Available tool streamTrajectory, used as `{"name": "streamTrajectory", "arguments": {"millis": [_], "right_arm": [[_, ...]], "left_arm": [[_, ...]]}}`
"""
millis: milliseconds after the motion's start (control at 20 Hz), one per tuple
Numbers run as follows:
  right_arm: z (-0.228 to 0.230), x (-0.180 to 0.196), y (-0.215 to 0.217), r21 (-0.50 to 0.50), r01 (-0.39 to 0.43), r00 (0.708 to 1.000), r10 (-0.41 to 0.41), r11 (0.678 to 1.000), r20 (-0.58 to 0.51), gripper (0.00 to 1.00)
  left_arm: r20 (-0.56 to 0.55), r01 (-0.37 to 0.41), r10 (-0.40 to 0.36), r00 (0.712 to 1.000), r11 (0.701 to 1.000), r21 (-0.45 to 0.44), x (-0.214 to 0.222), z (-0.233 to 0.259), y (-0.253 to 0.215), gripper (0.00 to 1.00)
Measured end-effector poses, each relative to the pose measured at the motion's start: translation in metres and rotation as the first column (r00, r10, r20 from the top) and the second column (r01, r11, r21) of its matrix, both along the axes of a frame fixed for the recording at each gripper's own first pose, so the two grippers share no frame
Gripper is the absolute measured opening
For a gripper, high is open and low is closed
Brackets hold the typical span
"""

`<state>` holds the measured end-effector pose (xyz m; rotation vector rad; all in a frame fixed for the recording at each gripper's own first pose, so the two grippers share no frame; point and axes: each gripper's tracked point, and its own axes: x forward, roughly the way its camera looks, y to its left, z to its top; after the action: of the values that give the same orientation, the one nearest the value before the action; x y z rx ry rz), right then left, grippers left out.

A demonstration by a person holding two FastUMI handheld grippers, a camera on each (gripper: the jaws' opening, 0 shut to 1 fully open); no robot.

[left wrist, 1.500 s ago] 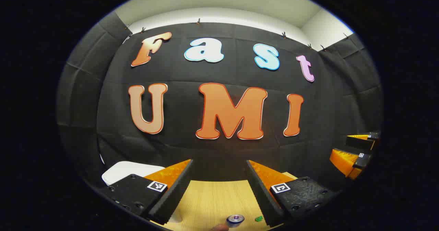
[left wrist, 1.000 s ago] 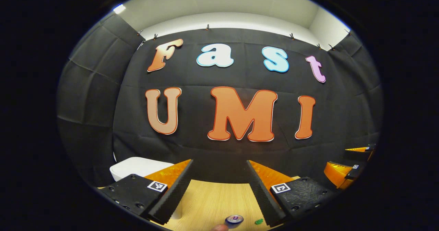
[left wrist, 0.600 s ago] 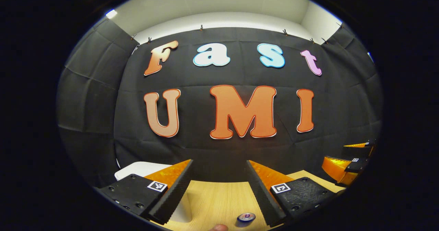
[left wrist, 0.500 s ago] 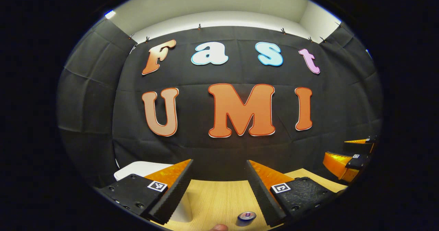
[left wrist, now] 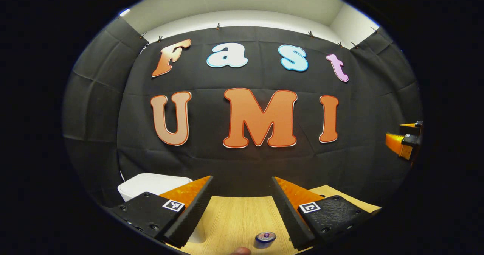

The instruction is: Press the lid of the desktop garbage bin to open it, pick up the crumpled paper on the desktop and throw it into the bin, then pick up the pop can on the desktop and drop it into the bin, and finally close the garbage bin lid.

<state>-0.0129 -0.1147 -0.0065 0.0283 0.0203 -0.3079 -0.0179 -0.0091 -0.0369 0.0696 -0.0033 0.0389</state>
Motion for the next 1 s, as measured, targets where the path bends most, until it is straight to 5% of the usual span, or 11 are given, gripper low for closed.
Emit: {"name": "streamTrajectory", "arguments": {"millis": [400,700,850,1000], "right_arm": [[0.038,-0.015,-0.035,-0.111,0.026,0.999,-0.024,0.993,0.021,0.93],[0.045,-0.042,-0.072,-0.32,0.078,0.996,-0.091,0.944,-0.024,0.93],[0.053,-0.052,-0.06,-0.201,0.082,0.996,-0.085,0.976,-0.007,0.94],[0.047,-0.048,0.004,-0.056,0.002,1.0,-0.001,0.998,0.005,0.94]], "left_arm": [[-0.01,-0.005,0.005,1.0,1.0,0.001,-0.009,-0.003,0.006,0.94],[-0.025,-0.013,0.013,1.0,1.0,0.003,-0.014,-0.008,0.011,0.94],[-0.031,-0.011,0.011,0.999,1.0,0.001,-0.016,-0.01,0.013,0.93],[-0.016,-0.027,0.027,1.0,1.0,0.015,-0.015,-0.004,0.02,0.93]]}}
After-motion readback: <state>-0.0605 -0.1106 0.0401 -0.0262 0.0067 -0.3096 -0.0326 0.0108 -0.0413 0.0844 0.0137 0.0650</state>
